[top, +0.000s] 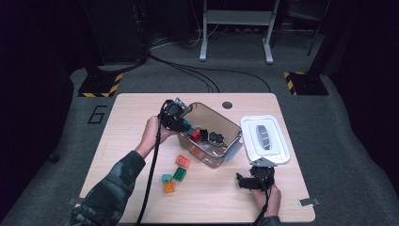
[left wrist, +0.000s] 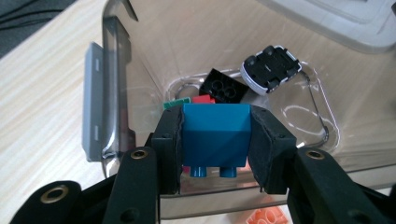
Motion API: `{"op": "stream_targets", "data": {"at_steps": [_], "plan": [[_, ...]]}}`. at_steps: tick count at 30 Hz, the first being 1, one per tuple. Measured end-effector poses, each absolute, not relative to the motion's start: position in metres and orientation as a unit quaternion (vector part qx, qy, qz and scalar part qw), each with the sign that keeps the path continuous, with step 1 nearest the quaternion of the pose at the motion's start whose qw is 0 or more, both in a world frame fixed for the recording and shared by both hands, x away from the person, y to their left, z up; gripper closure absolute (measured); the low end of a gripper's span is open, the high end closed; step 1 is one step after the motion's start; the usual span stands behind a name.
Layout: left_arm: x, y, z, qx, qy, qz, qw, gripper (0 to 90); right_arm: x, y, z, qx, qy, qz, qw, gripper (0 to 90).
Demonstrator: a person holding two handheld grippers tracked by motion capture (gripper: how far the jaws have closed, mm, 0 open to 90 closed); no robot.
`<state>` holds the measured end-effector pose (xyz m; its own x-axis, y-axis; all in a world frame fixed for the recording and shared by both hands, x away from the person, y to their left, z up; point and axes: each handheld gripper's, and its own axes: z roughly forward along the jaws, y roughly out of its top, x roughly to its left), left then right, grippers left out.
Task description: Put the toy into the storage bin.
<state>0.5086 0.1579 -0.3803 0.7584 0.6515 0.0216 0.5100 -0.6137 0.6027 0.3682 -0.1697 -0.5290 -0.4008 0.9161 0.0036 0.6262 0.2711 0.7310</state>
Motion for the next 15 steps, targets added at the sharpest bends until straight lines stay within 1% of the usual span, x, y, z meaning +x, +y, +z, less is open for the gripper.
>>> {"op": "stream_targets", "data": {"at_steps": [10,12,14,15], "plan": [[0.5084,0.1615,-0.3836,0.89,0.336,0.112,0.286,58.0,0.3682,-0.1697,-0.529,0.503,0.767,0.334,0.217,5.9],[0.5082,0.1617,-0.3822,0.891,0.337,0.111,0.284,55.8,0.3682,-0.1697,-0.529,0.503,0.767,0.334,0.217,5.9],[0.5078,0.1623,-0.3809,0.89,0.339,0.111,0.284,51.3,0.3682,-0.1697,-0.529,0.503,0.767,0.334,0.217,5.9],[0.5075,0.1627,-0.3802,0.89,0.34,0.112,0.283,47.7,0.3682,-0.1697,-0.529,0.503,0.767,0.334,0.217,5.9]]}}
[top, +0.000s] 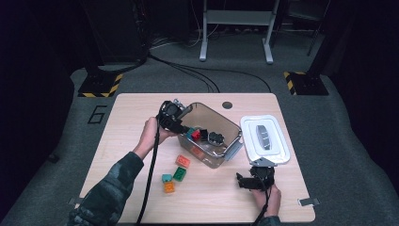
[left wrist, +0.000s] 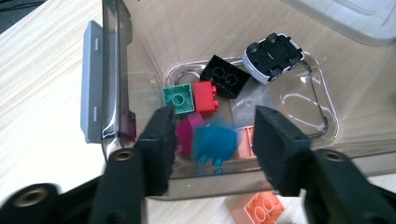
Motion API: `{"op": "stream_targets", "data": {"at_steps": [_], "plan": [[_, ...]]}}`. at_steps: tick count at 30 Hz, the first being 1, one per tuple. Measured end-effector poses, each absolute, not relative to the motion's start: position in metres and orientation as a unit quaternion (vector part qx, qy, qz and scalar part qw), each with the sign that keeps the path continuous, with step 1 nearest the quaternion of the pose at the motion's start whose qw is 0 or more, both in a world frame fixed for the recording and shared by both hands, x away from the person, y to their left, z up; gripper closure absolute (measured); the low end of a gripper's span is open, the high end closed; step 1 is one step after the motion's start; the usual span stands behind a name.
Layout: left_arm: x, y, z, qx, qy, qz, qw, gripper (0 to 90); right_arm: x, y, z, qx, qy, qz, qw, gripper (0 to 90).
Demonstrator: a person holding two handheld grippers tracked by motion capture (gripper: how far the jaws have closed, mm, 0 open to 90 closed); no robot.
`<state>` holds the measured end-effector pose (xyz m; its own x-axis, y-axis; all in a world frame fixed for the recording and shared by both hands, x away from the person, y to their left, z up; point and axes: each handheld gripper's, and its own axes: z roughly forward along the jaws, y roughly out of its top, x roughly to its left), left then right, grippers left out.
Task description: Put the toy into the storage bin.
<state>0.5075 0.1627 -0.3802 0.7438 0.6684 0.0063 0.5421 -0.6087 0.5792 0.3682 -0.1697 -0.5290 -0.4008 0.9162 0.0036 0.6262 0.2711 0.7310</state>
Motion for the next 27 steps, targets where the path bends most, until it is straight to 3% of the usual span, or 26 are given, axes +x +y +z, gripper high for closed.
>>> {"op": "stream_targets", "data": {"at_steps": [6,13,27], "plan": [[0.497,0.171,-0.371,0.882,0.345,0.119,0.297,28.8,0.368,-0.17,-0.529,0.503,0.767,0.334,0.217,5.9],[0.475,0.191,-0.364,0.875,0.34,0.134,0.318,17.0,0.368,-0.17,-0.529,0.503,0.767,0.334,0.217,5.9],[0.425,0.231,-0.386,0.861,0.344,0.149,0.343,14.3,0.368,-0.17,-0.529,0.503,0.767,0.334,0.217,6.0]]}}
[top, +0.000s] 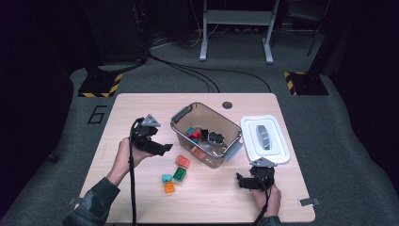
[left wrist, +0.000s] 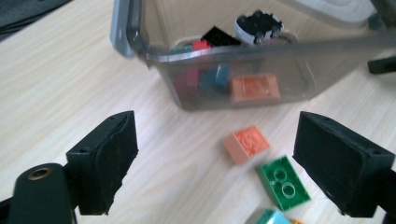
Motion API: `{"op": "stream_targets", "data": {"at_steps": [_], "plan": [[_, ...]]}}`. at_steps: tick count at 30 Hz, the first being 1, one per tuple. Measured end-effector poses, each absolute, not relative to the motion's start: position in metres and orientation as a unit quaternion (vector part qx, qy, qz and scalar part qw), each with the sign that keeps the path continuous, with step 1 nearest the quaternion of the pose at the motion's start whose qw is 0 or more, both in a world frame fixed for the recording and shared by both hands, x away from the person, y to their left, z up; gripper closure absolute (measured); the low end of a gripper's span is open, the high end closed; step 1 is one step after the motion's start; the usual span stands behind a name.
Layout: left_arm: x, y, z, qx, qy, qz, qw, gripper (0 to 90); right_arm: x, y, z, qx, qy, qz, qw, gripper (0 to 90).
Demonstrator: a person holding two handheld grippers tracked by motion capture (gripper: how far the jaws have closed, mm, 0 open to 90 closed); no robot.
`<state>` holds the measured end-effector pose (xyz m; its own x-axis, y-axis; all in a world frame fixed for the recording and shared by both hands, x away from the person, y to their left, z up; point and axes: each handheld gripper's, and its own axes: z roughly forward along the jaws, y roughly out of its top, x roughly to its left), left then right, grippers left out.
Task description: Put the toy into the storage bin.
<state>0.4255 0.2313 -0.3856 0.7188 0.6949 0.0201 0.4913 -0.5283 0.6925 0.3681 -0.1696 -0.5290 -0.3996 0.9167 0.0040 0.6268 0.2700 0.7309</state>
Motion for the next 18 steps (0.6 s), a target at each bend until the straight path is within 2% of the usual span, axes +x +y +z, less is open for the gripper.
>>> {"op": "stream_targets", "data": {"at_steps": [3,15,18], "plan": [[0.415,0.236,-0.399,0.864,0.346,0.153,0.333,15.2,0.368,-0.17,-0.529,0.503,0.767,0.334,0.217,6.0],[0.394,0.243,-0.459,0.88,0.356,0.102,0.297,15.4,0.368,-0.17,-0.529,0.503,0.767,0.334,0.217,6.0],[0.39,0.24,-0.469,0.884,0.347,0.093,0.298,18.7,0.368,-0.17,-0.529,0.503,0.767,0.334,0.217,6.0]]}}
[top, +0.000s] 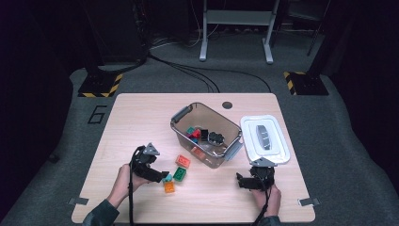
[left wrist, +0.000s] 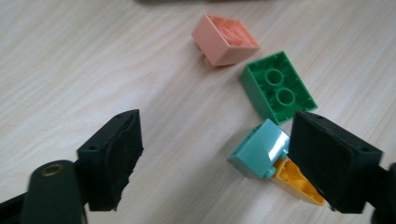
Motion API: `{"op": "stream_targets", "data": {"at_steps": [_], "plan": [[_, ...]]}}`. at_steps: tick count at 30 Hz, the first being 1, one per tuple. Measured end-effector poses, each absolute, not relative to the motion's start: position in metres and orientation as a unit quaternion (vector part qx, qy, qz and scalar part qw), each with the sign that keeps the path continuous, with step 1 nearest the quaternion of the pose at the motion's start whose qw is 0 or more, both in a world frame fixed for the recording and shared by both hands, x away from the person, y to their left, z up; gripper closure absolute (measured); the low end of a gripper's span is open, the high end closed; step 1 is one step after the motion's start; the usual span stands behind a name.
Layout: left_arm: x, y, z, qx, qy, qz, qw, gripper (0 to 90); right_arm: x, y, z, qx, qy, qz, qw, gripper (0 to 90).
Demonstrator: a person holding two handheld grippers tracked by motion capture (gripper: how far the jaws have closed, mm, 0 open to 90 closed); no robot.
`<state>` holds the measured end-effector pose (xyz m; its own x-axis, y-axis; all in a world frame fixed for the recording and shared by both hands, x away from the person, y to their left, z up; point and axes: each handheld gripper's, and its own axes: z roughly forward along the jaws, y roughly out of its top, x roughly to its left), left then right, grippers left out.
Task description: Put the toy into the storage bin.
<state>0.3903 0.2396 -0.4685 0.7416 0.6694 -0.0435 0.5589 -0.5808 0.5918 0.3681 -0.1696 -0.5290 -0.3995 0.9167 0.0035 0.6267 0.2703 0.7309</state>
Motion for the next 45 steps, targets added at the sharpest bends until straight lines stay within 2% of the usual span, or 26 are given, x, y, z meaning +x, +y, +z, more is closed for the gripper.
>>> {"op": "stream_targets", "data": {"at_steps": [5,12,18,32,45], "plan": [[0.386,0.233,-0.474,0.897,0.319,0.069,0.299,37.4,0.368,-0.17,-0.529,0.503,0.767,0.334,0.217,6.0],[0.382,0.228,-0.479,0.91,0.296,0.06,0.283,47.6,0.368,-0.17,-0.529,0.503,0.767,0.334,0.217,6.0],[0.383,0.23,-0.484,0.909,0.296,0.062,0.285,65.6,0.368,-0.17,-0.529,0.503,0.767,0.334,0.217,6.0],[0.388,0.237,-0.485,0.899,0.313,0.063,0.299,68.2,0.368,-0.17,-0.529,0.503,0.767,0.334,0.217,6.0],[0.396,0.247,-0.446,0.888,0.319,0.088,0.32,68.1,0.368,-0.17,-0.529,0.503,0.767,0.334,0.217,6.0]]}}
